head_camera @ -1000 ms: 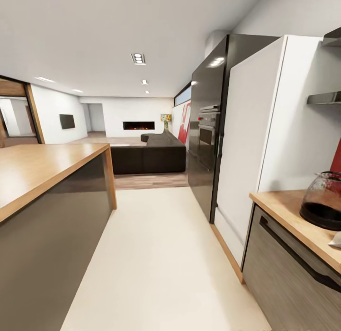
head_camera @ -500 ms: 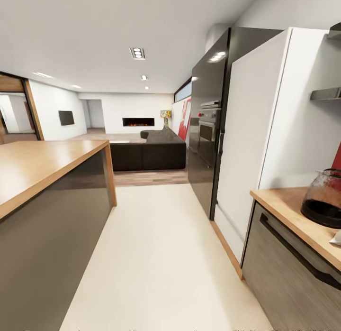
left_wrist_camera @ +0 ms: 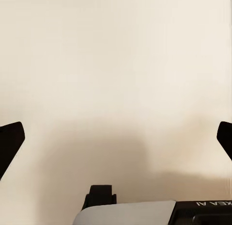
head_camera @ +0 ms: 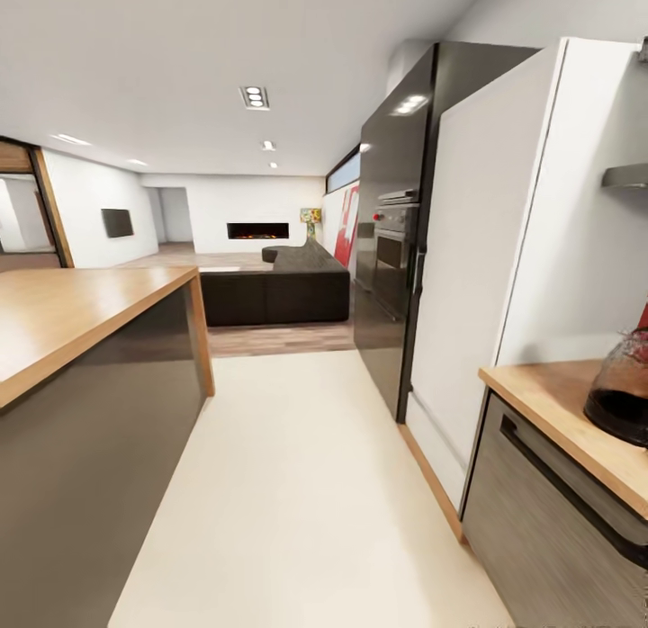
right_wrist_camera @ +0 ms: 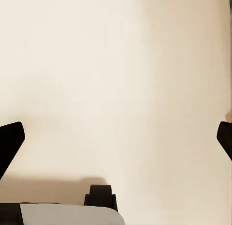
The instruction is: Set up a coffee station on the kitchen countertop: keep the coffee maker on the countertop, move the bottle of coffee from the kitchen shelf to the counter next to the coffee maker, place a paper coffee filter on top of the coffee maker, put the saucer next to the coffee maker with the coffee cup on the saucer, and place the electric kettle next to the coffee maker.
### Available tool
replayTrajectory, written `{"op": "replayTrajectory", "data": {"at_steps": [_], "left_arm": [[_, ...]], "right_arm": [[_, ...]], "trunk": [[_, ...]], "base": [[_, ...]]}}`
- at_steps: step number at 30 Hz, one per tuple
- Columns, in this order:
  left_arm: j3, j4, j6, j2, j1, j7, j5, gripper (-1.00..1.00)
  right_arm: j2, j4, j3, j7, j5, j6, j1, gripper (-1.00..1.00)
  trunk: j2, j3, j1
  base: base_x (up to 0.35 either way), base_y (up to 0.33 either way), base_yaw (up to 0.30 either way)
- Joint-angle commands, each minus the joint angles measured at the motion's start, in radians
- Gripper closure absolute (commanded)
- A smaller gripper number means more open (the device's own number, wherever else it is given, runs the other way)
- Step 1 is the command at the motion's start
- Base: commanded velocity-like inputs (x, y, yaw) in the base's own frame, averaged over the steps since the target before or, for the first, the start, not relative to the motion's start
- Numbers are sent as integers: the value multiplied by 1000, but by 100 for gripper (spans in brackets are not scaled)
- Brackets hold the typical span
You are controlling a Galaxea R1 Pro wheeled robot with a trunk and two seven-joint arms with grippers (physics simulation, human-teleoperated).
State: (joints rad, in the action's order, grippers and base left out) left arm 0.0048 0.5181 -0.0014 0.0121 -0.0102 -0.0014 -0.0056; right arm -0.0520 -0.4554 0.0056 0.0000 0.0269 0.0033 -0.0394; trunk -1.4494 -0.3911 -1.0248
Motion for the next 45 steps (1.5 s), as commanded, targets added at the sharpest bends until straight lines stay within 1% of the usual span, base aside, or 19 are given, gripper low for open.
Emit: {"op": "replayTrajectory", "data": {"at_steps": [1,28,38,45], "left_arm": [[1,2,0,0,-1,0,-1,-100],[3,2,0,0,-1,0,0,-100],[1,2,0,0,-1,0,0,-100],[3,2,0,0,-1,0,0,-100]], "right_arm": [[0,0,1,0,3,1,0,-100],[0,0,1,0,4,0,0,-100],[0,0,1,0,3,-2,0,-100],[0,0,1,0,3,-2,0,-100]], "trunk": [[-1,-1,0],[-1,-1,0],[-1,-1,0],[-1,-1,0]], "base": [[34,0,-192],[3,1,-242],[136,194,-53],[47,55,-150]]}}
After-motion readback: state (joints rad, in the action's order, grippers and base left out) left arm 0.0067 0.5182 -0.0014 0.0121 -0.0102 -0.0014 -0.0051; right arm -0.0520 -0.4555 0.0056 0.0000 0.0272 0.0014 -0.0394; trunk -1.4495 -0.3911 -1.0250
